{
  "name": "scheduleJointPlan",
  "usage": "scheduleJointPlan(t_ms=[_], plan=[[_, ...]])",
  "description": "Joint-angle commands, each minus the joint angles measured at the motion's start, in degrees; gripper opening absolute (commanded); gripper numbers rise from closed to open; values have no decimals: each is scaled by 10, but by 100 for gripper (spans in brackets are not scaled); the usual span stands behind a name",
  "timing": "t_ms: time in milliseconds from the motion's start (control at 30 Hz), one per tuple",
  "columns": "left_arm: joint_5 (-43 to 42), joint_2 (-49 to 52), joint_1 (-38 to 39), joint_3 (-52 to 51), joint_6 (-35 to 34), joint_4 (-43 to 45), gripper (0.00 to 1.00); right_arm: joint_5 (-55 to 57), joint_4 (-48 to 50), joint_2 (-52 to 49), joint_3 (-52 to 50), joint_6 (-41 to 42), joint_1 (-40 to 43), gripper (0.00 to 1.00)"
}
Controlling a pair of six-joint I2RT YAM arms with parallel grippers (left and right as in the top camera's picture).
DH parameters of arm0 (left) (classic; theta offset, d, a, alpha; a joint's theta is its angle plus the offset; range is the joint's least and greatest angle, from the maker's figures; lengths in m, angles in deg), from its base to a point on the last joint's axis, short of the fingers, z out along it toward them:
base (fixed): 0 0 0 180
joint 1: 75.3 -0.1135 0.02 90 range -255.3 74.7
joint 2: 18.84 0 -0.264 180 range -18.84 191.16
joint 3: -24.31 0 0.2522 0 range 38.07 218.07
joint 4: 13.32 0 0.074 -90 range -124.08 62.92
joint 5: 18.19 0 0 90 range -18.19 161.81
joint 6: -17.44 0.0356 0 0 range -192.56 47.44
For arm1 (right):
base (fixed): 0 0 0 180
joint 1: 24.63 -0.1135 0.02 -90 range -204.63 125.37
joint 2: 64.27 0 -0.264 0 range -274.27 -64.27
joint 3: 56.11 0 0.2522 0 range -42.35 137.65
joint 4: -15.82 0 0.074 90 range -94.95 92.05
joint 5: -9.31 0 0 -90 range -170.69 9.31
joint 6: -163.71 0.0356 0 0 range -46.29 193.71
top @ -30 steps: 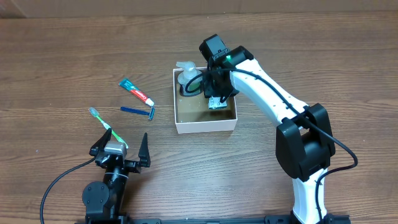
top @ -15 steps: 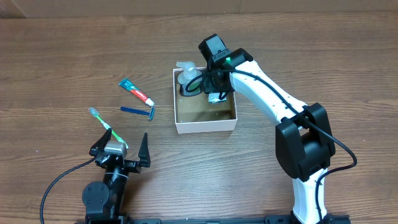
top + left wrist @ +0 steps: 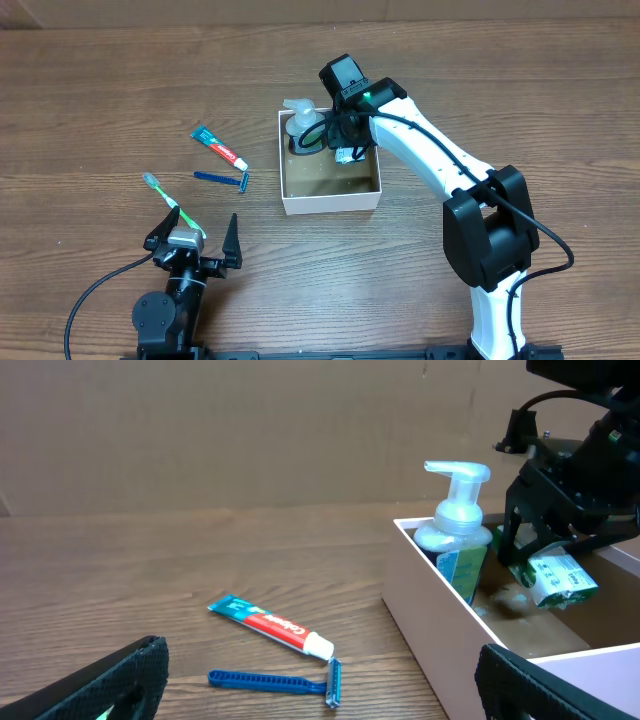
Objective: Pack container
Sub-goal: 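Lower the Dettol bar beside the bottle and open the right gripper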
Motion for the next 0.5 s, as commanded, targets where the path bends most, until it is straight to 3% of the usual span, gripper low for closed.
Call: scheduleJointPlan(t_ms=[0,467], plan=[[5,-6,-3,-2,-2,-1,100,9,4,18,1,0,2,45],[5,-6,-2,-2,-2,-1,100,9,4,18,1,-4,2,54]])
